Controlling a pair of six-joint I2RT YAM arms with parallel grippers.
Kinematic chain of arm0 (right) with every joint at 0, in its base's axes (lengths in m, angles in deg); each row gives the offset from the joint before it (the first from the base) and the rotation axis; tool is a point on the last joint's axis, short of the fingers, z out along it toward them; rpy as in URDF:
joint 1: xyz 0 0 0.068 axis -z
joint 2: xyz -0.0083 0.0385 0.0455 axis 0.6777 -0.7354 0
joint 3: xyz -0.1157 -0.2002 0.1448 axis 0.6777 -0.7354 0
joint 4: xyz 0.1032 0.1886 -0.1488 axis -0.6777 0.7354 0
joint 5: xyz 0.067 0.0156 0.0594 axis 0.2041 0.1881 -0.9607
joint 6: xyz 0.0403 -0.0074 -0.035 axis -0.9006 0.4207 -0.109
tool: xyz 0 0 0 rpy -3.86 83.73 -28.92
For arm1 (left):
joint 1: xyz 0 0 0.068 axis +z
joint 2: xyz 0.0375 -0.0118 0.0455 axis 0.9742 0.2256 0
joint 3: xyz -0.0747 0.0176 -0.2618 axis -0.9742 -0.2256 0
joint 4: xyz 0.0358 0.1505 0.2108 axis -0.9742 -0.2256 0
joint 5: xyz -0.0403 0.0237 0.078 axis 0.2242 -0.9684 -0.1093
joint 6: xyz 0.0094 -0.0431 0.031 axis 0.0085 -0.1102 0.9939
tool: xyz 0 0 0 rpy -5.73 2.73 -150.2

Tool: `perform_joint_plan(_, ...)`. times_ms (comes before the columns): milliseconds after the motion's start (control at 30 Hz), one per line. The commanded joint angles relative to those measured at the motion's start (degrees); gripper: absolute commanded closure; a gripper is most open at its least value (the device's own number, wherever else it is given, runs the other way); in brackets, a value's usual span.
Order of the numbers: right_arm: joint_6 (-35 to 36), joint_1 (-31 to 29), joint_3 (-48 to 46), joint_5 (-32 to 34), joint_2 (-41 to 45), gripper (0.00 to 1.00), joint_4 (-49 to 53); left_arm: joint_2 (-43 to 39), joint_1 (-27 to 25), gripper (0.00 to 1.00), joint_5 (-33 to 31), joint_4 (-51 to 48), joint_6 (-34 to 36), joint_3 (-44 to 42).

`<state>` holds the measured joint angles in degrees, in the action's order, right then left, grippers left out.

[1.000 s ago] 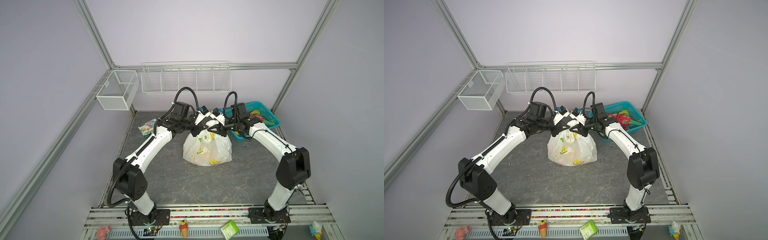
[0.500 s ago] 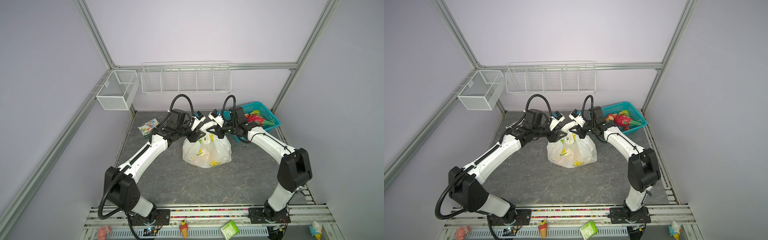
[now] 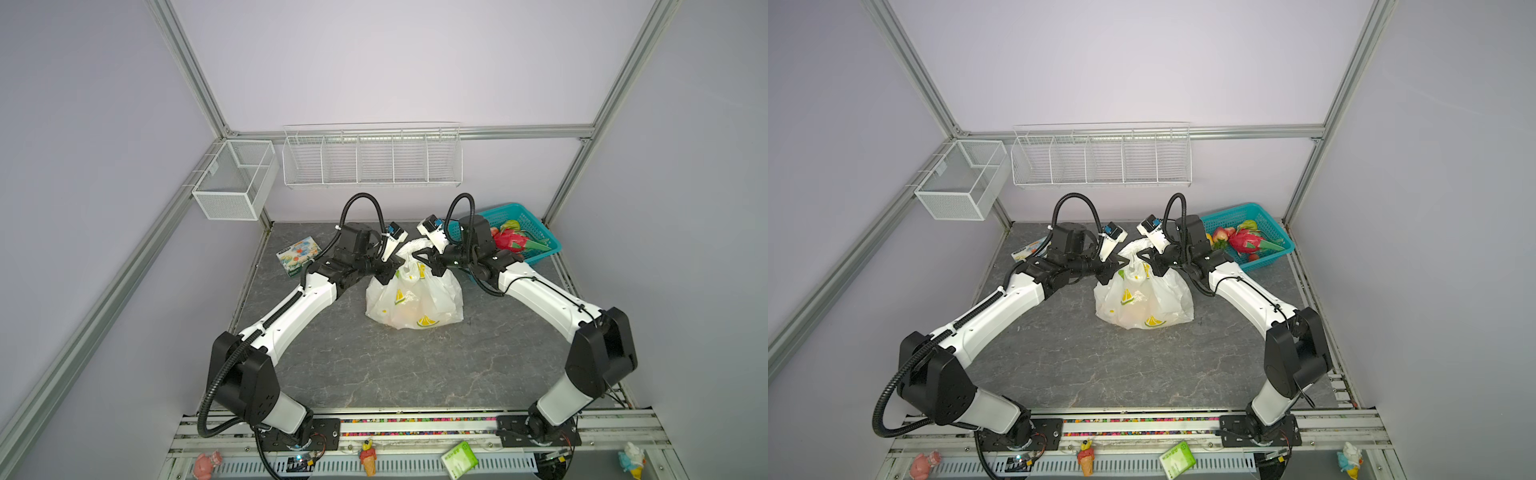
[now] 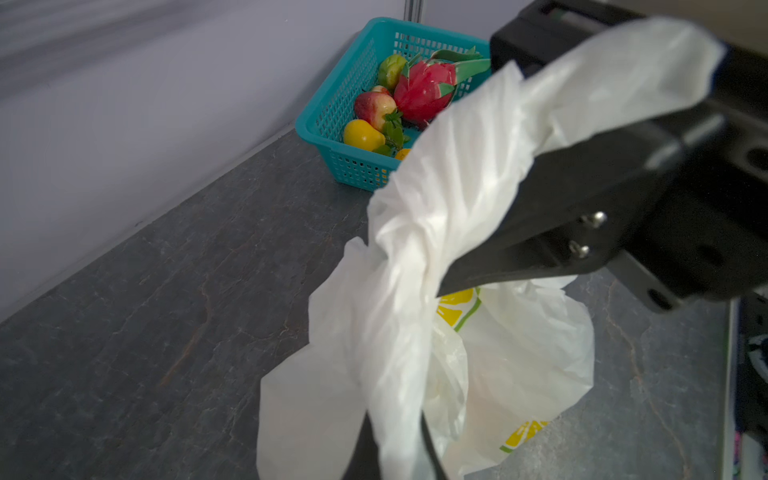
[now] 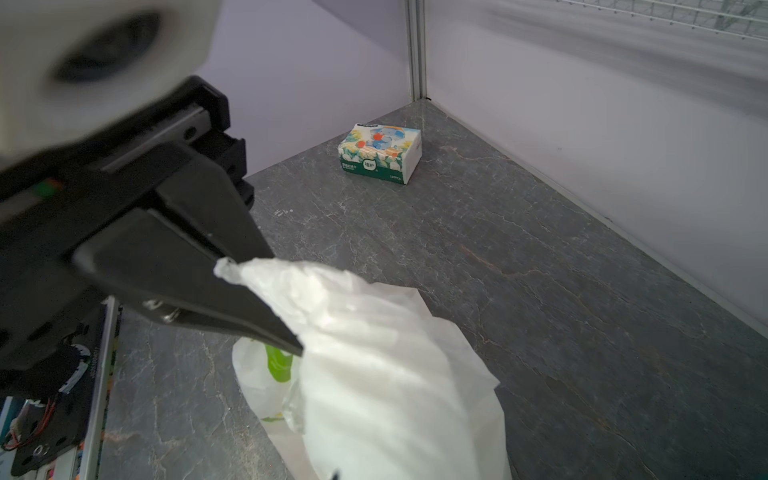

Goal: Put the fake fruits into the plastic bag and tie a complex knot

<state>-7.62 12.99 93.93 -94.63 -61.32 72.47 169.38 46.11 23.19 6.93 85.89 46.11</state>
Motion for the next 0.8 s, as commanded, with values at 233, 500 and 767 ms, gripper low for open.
perform_joint_plan(233, -6.40, -3.93, -4.30, 15.18, 1.58, 0.93, -7.82, -4.86, -0.76, 1.00, 5.30, 10.31, -8.12, -5.27)
perform_joint_plan(500, -15.18, -4.43, -7.49, 13.81, 0.99, 0.93, -19.44, -4.49, -3.86, 1.00, 2.74, 11.83, -8.38, -6.54)
perform_joint_plan(767, -24.30, -3.40, -11.51, 5.58, 0.21, 0.93, -31.94, -3.54, -7.86, 1.00, -2.34, 24.07, -14.74, -12.89)
